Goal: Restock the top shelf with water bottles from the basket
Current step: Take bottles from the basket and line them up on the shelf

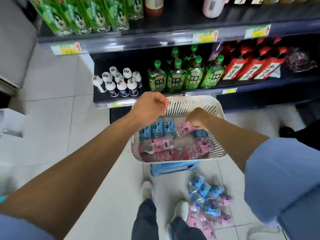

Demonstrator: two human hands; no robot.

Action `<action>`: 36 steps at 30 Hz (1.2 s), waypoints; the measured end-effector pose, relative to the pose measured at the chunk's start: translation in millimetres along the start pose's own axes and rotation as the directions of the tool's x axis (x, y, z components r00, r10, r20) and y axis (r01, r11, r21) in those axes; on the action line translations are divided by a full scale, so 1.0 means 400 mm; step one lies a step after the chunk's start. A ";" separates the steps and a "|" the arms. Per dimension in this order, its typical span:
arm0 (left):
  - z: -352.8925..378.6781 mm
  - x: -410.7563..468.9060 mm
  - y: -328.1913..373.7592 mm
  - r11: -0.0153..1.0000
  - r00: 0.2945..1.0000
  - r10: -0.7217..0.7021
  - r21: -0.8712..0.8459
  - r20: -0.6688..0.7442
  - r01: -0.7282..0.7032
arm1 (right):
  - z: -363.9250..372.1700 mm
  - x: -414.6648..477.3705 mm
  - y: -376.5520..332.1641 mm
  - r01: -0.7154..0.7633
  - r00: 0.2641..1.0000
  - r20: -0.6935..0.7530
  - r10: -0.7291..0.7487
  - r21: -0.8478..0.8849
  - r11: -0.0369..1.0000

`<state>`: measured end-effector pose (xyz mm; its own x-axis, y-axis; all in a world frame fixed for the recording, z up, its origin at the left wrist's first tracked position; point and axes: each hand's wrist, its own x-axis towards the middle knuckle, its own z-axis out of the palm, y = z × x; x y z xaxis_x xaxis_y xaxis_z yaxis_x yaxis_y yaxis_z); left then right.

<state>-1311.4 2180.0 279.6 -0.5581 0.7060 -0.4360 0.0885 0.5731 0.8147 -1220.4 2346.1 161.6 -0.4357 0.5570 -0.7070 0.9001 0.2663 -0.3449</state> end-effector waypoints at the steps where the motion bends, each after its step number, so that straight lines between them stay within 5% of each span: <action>1: 0.010 0.016 -0.015 1.000 1.000 -0.009 -0.006 -0.002 0.009 | 0.022 0.031 0.018 -0.024 0.999 -0.031 0.023 -0.022 0.999; 11: 0.096 0.123 -0.163 0.998 0.998 -0.048 0.042 0.034 0.047 | 0.123 0.273 0.171 -0.176 0.917 -0.329 0.225 0.171 0.969; 22: 0.116 0.154 -0.175 0.999 0.999 -0.032 0.014 0.029 0.032 | 0.083 0.290 0.170 -0.082 0.956 -0.287 0.058 -0.071 0.994; 25: 0.114 0.134 -0.135 1.000 0.999 -0.022 -0.006 0.046 0.022 | 0.058 0.209 0.126 -0.092 0.929 -0.361 0.087 0.003 0.996; 31: 0.047 0.039 0.012 0.995 0.997 0.068 -0.080 0.044 -0.064 | -0.077 0.002 0.019 0.165 0.915 -0.378 -0.140 0.035 0.986; 36: -0.045 -0.080 0.174 0.988 0.990 0.135 -0.067 -0.047 -0.138 | -0.267 -0.232 -0.072 0.376 0.822 -0.477 -0.311 0.044 0.926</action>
<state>-1302.2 2189.7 357.0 -0.5794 0.7566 -0.3031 0.1092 0.4406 0.8911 -1205.5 2370.6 303.3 -0.6363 0.7503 -0.1793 0.6693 0.4214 -0.6120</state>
